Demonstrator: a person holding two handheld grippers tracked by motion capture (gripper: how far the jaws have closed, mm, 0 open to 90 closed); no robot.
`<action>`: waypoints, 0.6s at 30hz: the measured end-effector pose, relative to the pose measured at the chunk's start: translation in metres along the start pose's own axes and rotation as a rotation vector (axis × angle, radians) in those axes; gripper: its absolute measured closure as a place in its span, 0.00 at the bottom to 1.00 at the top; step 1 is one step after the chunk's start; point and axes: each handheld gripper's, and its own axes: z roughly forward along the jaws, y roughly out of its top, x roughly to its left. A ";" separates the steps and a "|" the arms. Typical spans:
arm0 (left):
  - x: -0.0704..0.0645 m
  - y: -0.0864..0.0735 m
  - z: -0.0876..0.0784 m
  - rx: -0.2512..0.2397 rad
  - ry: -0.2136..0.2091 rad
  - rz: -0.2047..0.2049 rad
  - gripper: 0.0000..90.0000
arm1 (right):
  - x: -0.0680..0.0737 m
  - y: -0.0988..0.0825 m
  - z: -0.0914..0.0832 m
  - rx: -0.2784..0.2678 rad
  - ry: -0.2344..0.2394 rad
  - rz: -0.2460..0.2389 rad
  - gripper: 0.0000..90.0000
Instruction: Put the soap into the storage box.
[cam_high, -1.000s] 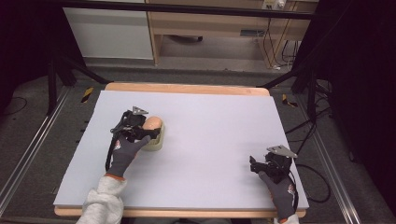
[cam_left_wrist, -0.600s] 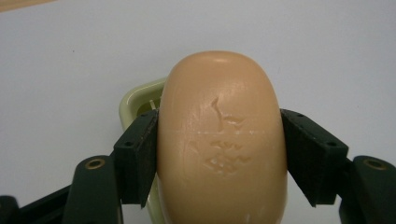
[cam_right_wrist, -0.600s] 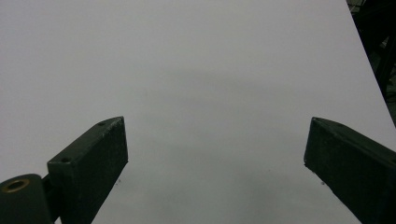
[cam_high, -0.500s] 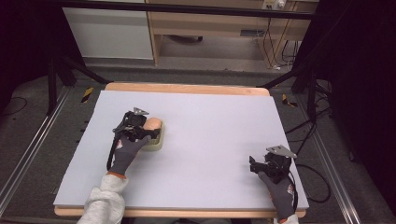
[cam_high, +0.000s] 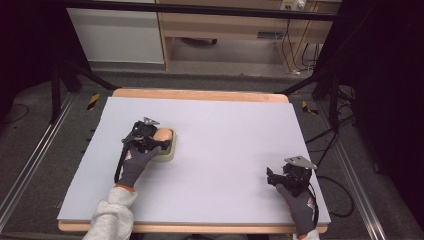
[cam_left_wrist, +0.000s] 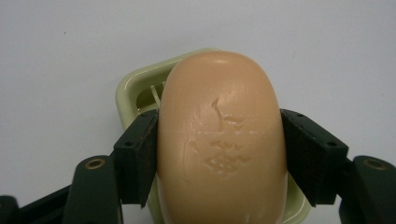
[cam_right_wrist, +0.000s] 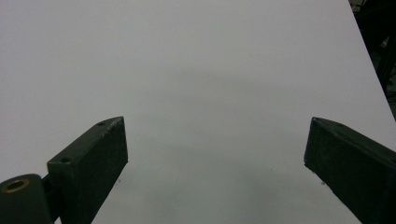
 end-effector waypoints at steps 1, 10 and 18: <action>0.000 0.000 0.001 0.002 -0.001 -0.003 0.35 | 0.000 0.000 0.000 0.000 0.000 -0.001 0.07; -0.002 -0.003 0.009 0.019 -0.004 0.000 0.35 | 0.000 0.000 0.000 0.001 0.000 0.000 0.07; -0.002 -0.003 0.012 0.030 0.009 0.010 0.35 | 0.000 0.000 0.000 0.003 0.000 0.000 0.07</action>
